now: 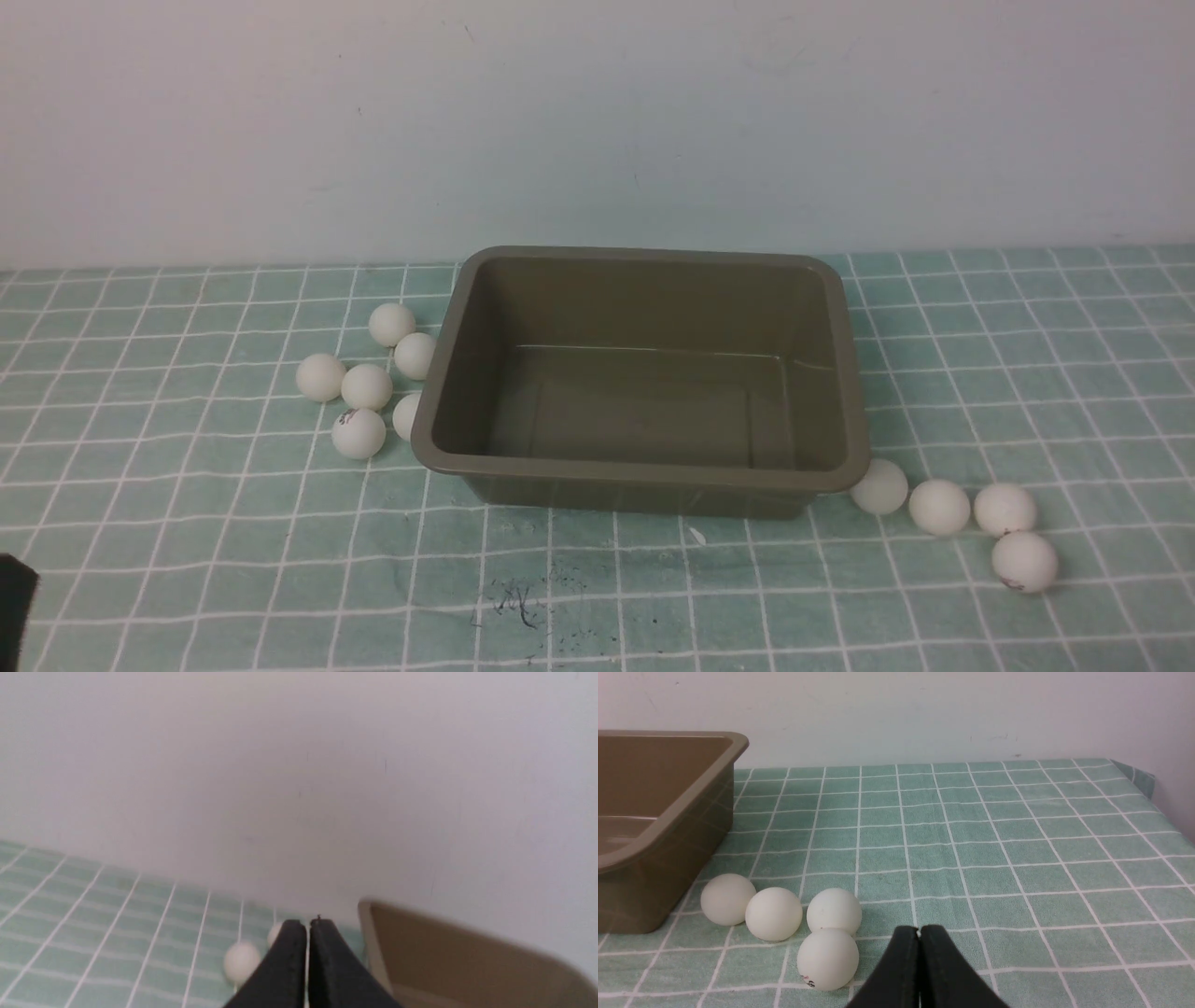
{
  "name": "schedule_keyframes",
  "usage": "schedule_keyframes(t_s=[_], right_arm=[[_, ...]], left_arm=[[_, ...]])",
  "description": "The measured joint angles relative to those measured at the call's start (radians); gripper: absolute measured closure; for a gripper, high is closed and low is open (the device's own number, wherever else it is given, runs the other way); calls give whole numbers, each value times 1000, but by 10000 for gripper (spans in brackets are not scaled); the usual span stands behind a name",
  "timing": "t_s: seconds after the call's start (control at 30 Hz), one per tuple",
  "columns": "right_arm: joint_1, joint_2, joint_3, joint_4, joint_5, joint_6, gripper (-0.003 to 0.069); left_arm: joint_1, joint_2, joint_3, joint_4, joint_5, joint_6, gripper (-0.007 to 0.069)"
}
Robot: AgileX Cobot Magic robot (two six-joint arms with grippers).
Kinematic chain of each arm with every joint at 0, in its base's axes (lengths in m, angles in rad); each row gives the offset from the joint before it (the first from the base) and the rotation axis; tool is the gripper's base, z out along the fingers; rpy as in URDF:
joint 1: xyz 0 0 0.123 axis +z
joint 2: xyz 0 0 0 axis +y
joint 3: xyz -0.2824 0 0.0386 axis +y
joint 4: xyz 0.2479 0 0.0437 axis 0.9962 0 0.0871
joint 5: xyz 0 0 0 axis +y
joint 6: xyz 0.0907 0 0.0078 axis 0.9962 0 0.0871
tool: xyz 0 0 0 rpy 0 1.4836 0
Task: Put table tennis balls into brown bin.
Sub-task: 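Reach for and grasp a ping pong ball on the table beside the basket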
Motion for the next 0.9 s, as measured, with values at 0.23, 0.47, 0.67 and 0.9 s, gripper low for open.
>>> schedule_keyframes(t_s=[0.23, 0.47, 0.67, 0.9], right_arm=[[0, 0, 9, 116, -120, 43, 673], [0, 0, 10, 355, -410, 188, 673], [0, 0, 9, 363, -443, 196, 673], [0, 52, -177, 352, -86, 182, 673]], left_arm=[[0, 2, -56, -86, -254, -97, 629], [0, 391, -476, -44, 322, -62, 629], [0, 949, -724, -21, 729, 127, 629], [0, 1379, -910, -18, 781, 289, 629]])
